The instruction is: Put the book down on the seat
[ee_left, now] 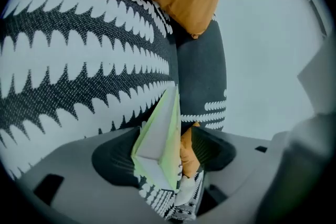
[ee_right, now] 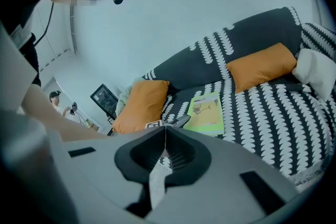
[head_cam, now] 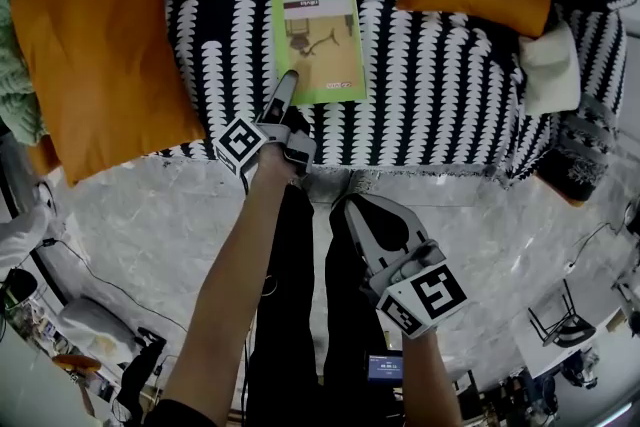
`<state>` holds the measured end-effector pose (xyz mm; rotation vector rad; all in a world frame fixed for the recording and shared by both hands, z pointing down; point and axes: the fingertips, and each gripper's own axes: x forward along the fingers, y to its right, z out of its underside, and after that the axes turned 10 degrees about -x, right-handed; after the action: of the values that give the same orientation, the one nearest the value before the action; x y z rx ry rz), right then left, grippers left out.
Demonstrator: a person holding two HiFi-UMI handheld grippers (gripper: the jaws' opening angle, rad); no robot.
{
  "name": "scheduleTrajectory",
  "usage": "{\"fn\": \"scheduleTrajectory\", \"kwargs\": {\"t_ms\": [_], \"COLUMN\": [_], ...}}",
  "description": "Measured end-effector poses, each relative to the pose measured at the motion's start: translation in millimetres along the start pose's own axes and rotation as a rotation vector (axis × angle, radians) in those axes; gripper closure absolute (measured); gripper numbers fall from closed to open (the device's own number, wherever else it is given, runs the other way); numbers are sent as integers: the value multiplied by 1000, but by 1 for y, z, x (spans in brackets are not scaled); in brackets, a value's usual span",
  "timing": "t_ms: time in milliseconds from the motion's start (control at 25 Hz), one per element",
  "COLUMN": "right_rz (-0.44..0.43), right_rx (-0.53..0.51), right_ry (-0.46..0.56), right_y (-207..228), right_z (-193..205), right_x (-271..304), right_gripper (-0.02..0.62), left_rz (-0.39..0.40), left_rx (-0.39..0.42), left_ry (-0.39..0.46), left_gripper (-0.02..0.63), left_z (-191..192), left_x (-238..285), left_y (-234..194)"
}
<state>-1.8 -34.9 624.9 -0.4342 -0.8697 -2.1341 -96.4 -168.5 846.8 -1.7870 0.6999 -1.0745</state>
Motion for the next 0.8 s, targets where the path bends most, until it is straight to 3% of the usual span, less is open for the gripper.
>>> {"fn": "scheduleTrajectory", "kwargs": {"t_ms": [400,800], "right_rz": [16,-4], "right_rx": [44,3], "right_ry": [-18,15], "right_y": [11,-4], "right_z": [-5,1], "right_x": [11,-3], "right_gripper": [578,578], "left_rz": [-148,-164], "left_rx": [14,49], "left_ry": [26,78], "left_gripper": [261,261], "left_z": [-5,2], "left_x": [-7,-36], "left_y": [-34,-38]}}
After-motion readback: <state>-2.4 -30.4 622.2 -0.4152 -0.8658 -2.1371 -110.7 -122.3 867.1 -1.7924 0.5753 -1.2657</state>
